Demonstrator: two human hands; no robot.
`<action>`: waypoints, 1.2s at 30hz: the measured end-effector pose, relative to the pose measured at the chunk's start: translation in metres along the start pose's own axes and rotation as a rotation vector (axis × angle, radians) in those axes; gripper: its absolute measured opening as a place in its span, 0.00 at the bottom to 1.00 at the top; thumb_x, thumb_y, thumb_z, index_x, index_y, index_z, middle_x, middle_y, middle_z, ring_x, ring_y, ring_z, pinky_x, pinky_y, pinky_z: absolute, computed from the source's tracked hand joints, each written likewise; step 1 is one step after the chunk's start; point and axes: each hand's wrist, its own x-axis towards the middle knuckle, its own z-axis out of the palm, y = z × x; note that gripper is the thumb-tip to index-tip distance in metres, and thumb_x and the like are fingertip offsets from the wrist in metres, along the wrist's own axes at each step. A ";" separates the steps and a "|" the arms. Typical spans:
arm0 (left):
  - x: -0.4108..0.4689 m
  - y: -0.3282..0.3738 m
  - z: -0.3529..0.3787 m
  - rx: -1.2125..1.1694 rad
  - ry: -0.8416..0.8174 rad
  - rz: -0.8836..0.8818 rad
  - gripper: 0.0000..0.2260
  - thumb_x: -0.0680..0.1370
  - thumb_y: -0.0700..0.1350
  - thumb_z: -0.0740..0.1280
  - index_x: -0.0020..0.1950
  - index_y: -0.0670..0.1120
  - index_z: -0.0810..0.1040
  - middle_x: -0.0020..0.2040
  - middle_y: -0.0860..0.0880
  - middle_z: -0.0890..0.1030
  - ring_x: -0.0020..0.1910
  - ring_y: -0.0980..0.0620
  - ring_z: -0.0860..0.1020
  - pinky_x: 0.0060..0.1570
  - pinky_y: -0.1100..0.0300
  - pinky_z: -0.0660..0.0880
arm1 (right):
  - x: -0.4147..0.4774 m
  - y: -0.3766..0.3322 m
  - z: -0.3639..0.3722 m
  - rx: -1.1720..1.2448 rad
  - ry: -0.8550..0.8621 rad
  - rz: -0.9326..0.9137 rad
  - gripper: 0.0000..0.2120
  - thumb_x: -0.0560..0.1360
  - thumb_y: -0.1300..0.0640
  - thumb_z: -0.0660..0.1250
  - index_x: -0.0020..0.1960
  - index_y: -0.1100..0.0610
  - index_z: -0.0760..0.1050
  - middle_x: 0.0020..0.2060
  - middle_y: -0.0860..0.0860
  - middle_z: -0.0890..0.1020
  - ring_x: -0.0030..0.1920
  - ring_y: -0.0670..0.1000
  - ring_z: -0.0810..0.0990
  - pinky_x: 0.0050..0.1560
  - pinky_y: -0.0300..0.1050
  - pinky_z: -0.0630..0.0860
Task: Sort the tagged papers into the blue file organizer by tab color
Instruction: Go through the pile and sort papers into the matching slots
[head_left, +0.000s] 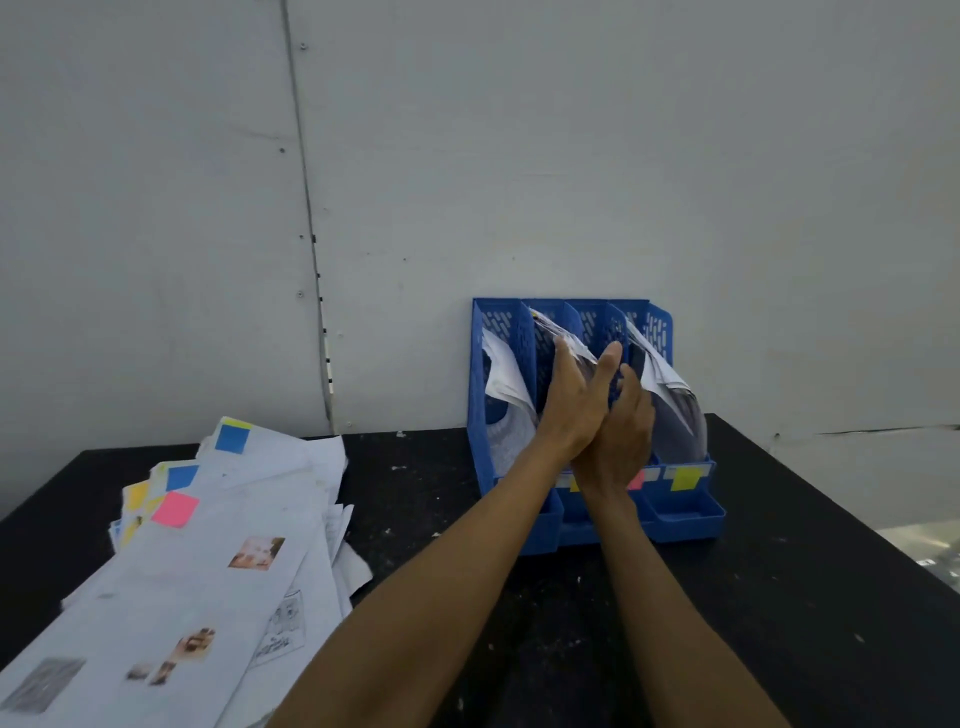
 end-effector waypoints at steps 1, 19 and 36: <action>-0.002 0.003 -0.008 0.016 0.028 0.023 0.39 0.77 0.67 0.57 0.80 0.50 0.43 0.77 0.45 0.62 0.74 0.47 0.63 0.72 0.53 0.59 | -0.004 -0.012 0.000 0.026 0.041 -0.025 0.24 0.78 0.48 0.62 0.69 0.60 0.68 0.60 0.57 0.77 0.59 0.56 0.76 0.50 0.48 0.77; -0.188 -0.127 -0.352 0.909 0.751 -0.397 0.15 0.79 0.43 0.62 0.66 0.43 0.75 0.63 0.43 0.77 0.63 0.43 0.73 0.63 0.50 0.68 | -0.249 -0.191 0.063 0.029 -0.837 -0.039 0.13 0.79 0.53 0.60 0.60 0.54 0.75 0.54 0.53 0.81 0.55 0.54 0.79 0.53 0.45 0.74; -0.228 -0.141 -0.382 0.794 0.987 -0.415 0.14 0.80 0.40 0.65 0.65 0.44 0.75 0.56 0.43 0.78 0.55 0.45 0.77 0.59 0.48 0.71 | -0.311 -0.197 0.074 -0.161 -0.731 -0.014 0.21 0.79 0.49 0.59 0.70 0.53 0.65 0.62 0.52 0.74 0.59 0.52 0.71 0.49 0.43 0.74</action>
